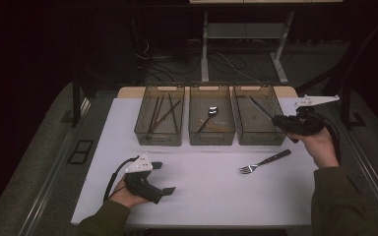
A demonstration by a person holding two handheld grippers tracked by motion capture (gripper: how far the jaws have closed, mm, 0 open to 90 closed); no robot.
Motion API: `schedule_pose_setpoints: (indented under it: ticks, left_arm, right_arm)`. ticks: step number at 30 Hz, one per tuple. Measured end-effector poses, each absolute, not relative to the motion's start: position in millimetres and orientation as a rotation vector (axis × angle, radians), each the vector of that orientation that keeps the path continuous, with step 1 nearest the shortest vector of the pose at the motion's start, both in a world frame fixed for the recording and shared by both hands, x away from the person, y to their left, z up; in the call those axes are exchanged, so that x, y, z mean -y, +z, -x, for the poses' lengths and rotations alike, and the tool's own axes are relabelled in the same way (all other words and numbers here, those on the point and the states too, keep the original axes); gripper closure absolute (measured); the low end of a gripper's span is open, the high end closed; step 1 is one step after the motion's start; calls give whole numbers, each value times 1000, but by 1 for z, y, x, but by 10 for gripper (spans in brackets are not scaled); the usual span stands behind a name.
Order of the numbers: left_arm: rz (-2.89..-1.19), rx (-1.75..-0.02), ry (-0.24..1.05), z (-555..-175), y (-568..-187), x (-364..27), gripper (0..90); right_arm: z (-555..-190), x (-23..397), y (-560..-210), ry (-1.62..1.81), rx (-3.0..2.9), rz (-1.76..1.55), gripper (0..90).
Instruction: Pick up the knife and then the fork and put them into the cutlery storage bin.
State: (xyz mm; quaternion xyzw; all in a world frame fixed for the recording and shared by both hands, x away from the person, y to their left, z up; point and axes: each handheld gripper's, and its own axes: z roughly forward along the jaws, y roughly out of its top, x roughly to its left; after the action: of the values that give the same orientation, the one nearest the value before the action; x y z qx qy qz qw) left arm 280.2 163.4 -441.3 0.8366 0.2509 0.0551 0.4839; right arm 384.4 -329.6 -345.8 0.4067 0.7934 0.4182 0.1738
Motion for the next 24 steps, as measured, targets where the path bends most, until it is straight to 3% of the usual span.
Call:
schedule_pose_setpoints:
  ticks: [14, 24]
  left_arm:
    - [-2048, -595, 126, -280, -442, -161, 0]
    - [-2049, -591, 118, -280, -442, -160, 0]
  right_arm:
    - [-449, 328, -367, 1108, -2201, -1301, 775]
    - [-464, 316, -395, 959, -2311, -1290, 771]
